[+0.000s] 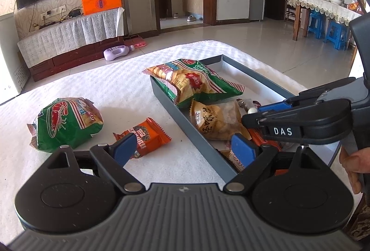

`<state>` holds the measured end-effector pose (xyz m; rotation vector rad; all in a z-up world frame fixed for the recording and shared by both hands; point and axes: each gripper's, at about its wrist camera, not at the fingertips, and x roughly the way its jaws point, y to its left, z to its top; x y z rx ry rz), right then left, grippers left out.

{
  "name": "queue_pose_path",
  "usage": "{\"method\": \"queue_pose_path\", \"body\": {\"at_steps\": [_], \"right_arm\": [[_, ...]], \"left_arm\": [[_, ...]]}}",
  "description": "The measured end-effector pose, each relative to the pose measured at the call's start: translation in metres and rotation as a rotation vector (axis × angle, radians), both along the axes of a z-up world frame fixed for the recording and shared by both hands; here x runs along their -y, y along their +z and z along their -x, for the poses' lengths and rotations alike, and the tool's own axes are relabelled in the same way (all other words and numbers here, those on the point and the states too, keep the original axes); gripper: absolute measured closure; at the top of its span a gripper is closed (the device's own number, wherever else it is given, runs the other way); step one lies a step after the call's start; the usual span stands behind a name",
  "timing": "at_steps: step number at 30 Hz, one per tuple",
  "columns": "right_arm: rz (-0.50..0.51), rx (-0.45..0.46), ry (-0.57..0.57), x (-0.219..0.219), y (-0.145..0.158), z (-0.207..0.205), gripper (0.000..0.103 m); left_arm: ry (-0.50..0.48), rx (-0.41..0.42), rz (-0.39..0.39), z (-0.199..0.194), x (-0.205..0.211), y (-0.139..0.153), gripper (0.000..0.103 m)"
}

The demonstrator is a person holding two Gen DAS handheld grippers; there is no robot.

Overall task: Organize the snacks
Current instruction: 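Move the left tool to the green shrimp-chip bag while the right tool approaches the orange wrapped snack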

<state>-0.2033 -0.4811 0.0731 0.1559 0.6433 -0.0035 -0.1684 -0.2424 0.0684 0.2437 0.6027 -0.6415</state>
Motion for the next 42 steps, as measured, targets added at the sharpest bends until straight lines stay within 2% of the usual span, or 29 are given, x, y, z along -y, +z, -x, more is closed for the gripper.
{"method": "queue_pose_path", "body": {"at_steps": [13,22,25,42], "right_arm": [[-0.023,0.063,-0.016,-0.005,0.008,0.000,0.074],[-0.046,0.135,-0.050,-0.001,0.021,0.013,0.052],[-0.061,0.150,-0.062,0.001,0.025,0.019,0.051],[-0.062,0.178,0.074,-0.048,0.039,0.026,0.047]], "left_arm": [[0.018,0.001,0.006,-0.003,-0.013,0.002,0.011],[0.019,0.004,0.010,-0.004,-0.013,0.002,0.010],[0.022,0.008,0.010,-0.004,-0.013,0.003,0.010],[0.097,0.014,0.022,-0.015,-0.038,0.007,0.010]]}}
